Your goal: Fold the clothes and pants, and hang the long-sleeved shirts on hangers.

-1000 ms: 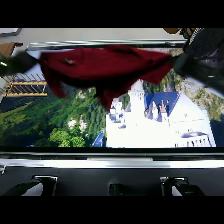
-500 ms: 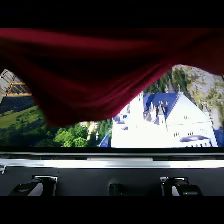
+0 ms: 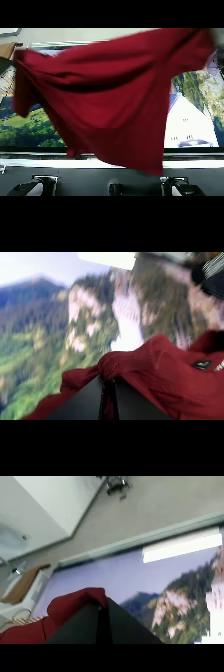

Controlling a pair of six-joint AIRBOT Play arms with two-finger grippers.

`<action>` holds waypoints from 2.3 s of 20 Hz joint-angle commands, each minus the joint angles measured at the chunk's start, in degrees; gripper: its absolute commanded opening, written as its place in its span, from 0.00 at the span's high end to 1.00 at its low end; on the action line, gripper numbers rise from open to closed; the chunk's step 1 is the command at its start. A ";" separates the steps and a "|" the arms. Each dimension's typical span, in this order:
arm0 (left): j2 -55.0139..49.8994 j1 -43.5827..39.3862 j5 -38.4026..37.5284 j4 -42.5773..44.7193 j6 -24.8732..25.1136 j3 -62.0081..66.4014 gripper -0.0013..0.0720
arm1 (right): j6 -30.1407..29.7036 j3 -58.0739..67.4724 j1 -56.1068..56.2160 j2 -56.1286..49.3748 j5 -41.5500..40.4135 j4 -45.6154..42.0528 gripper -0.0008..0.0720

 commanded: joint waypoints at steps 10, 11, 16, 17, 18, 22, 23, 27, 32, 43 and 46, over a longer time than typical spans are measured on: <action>-32.50 -2.73 -13.62 0.76 7.85 -16.00 0.96 | -9.35 0.13 0.09 -47.84 -5.14 15.74 0.94; -33.64 -3.37 -14.21 0.74 7.98 -16.00 0.96 | -9.35 0.13 0.09 -48.61 -5.97 16.33 0.94; -35.39 -4.74 -16.13 0.74 9.25 -15.93 0.96 | -9.38 0.13 -0.09 -48.24 -3.78 16.17 0.67; -35.39 -4.70 -16.11 0.76 9.25 -15.96 0.96 | -9.40 0.13 -0.09 -47.50 -2.56 15.65 0.67; -35.36 -4.61 -16.06 0.74 9.25 -15.96 0.96 | -9.46 0.13 -0.09 -46.25 -0.90 14.14 0.67; -35.32 -4.61 -16.06 0.76 9.25 -15.96 0.96 | -10.51 0.13 -4.20 -37.59 14.05 1.99 0.62; -35.32 -4.61 -15.82 0.74 9.25 -15.96 0.96 | -11.34 0.02 -6.54 -35.19 19.67 -2.32 0.62; -35.34 -4.61 -14.29 0.76 9.46 -15.96 0.96 | -15.80 -9.27 -17.59 -22.93 32.76 -9.57 0.45; -35.34 -4.63 -13.55 0.76 9.46 -15.98 0.96 | -17.51 -34.47 -22.47 -9.99 32.89 -9.16 0.31; -35.34 -4.70 -12.87 0.76 9.44 -15.98 0.96 | -22.64 -53.46 -22.47 -9.25 24.17 2.78 0.32; -35.34 -4.68 -12.22 0.76 9.46 -15.98 0.96 | -23.26 -53.51 -22.47 -10.40 22.05 2.29 0.32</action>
